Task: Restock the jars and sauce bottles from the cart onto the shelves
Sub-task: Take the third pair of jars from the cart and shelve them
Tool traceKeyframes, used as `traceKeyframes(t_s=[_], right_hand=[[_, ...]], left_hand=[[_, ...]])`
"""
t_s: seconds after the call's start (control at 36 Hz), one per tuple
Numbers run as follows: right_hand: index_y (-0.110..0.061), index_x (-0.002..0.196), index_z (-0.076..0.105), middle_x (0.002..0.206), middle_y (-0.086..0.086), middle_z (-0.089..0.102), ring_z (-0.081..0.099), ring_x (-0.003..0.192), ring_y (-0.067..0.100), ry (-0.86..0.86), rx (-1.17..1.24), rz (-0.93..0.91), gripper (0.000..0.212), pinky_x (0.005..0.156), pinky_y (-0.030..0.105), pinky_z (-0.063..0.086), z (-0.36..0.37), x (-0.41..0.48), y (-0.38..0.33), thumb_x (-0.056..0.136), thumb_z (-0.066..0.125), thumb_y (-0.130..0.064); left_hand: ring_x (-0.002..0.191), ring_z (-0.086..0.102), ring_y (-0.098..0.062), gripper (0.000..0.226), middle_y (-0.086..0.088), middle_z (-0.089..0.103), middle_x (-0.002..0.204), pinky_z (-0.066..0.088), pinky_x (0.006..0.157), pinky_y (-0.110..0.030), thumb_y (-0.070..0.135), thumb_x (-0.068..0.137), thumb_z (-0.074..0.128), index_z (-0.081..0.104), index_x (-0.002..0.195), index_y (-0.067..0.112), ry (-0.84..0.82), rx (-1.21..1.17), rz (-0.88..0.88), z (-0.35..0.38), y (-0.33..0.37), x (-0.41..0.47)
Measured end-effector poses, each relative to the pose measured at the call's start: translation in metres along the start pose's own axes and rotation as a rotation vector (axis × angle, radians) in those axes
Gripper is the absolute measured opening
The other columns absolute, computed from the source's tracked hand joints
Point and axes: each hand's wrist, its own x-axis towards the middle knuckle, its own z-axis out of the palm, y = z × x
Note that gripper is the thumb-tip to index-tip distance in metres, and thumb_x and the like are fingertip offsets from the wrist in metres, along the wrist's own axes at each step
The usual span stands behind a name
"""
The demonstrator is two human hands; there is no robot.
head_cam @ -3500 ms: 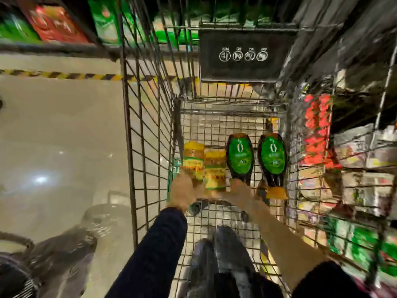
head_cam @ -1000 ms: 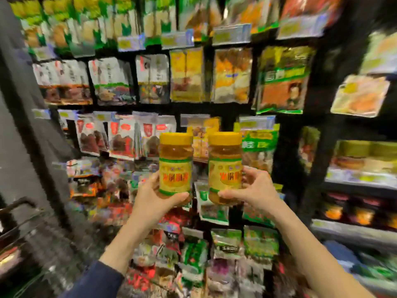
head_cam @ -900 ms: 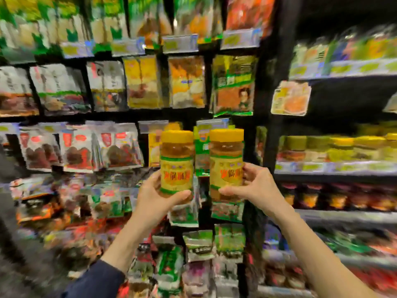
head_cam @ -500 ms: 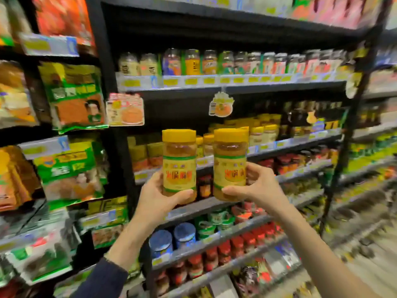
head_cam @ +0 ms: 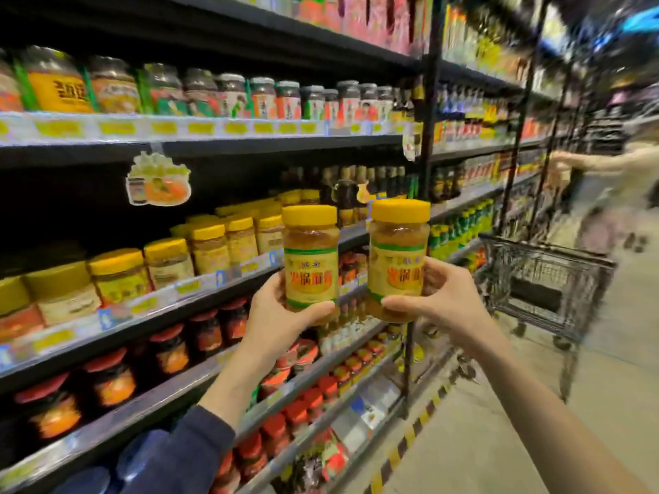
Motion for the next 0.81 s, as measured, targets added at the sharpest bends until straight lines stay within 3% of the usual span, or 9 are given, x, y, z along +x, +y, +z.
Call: traceKeyframes(t_s=[0.11,0.19,0.28,0.39,0.53,0.64,0.72,0.81], right_hand=[[-0.025,0.093,0.069,0.092,-0.006,0.075,0.071,0.089,0.010,0.049,0.001,0.009,0.058,0.084,0.036,0.056,-0.021,0.022,0.022,0.039,0.087,-0.040],[-0.027,0.092,0.068,0.092,-0.005,0.075,0.071,0.088,0.010,0.065,0.009,0.009,0.056,0.083,0.035,0.057,-0.032,0.046,0.039,0.039,0.087,-0.038],[-0.023,0.100,0.068,0.096,-0.003,0.075,0.071,0.092,0.014,0.066,-0.006,0.013,0.069,0.085,0.041,0.056,-0.040,0.075,0.058,0.039,0.089,-0.045],[-0.020,0.106,0.067,0.099,-0.002,0.074,0.070,0.094,0.016,0.055,-0.016,0.010,0.074,0.086,0.043,0.056,-0.047,0.120,0.082,0.040,0.089,-0.045],[-0.018,0.108,0.066,0.099,-0.003,0.074,0.070,0.093,0.011,0.001,-0.029,0.000,0.074,0.086,0.039,0.057,-0.050,0.181,0.106,0.041,0.087,-0.041],[-0.020,0.108,0.065,0.097,-0.007,0.073,0.069,0.090,0.004,-0.041,-0.041,-0.017,0.067,0.083,0.030,0.057,-0.051,0.225,0.125,0.046,0.086,-0.034],[-0.018,0.110,0.065,0.100,-0.008,0.072,0.068,0.091,0.002,-0.076,-0.045,-0.033,0.065,0.082,0.024,0.057,-0.051,0.257,0.141,0.050,0.088,-0.029],[-0.017,0.113,0.063,0.103,-0.006,0.072,0.068,0.093,0.003,-0.113,-0.032,-0.046,0.066,0.081,0.021,0.056,-0.052,0.289,0.159,0.053,0.088,-0.025]], left_hand=[[0.088,0.063,0.007,0.053,0.015,0.067,0.101,0.053,0.074,-0.012,0.015,0.063,0.085,0.056,0.105,0.031,-0.053,0.003,0.017,0.035,-0.008,0.033],[0.094,0.063,0.000,0.058,0.009,0.067,0.106,0.053,0.081,-0.017,0.015,0.062,0.085,0.055,0.111,0.024,-0.073,0.003,0.031,0.058,-0.015,0.061],[0.099,0.064,-0.004,0.063,0.009,0.067,0.109,0.051,0.087,-0.027,0.022,0.061,0.087,0.055,0.115,0.025,-0.090,0.026,0.043,0.077,-0.027,0.093],[0.101,0.063,-0.003,0.067,0.011,0.066,0.111,0.051,0.088,-0.027,0.023,0.061,0.087,0.053,0.119,0.027,-0.091,0.011,0.045,0.100,-0.040,0.141],[0.094,0.059,0.010,0.069,0.016,0.063,0.108,0.050,0.072,-0.009,0.019,0.063,0.086,0.050,0.122,0.026,-0.077,0.006,0.038,0.120,-0.053,0.203],[0.098,0.058,0.006,0.078,0.017,0.059,0.107,0.049,0.077,-0.012,0.019,0.061,0.087,0.046,0.127,0.020,-0.022,0.034,0.032,0.129,-0.066,0.247],[0.099,0.060,-0.003,0.074,0.015,0.060,0.104,0.049,0.084,-0.020,0.016,0.060,0.087,0.047,0.121,0.023,0.036,0.051,0.011,0.136,-0.077,0.274],[0.091,0.058,0.005,0.066,0.020,0.059,0.098,0.047,0.076,-0.013,0.013,0.061,0.087,0.046,0.110,0.027,0.093,0.084,0.002,0.143,-0.088,0.298]])
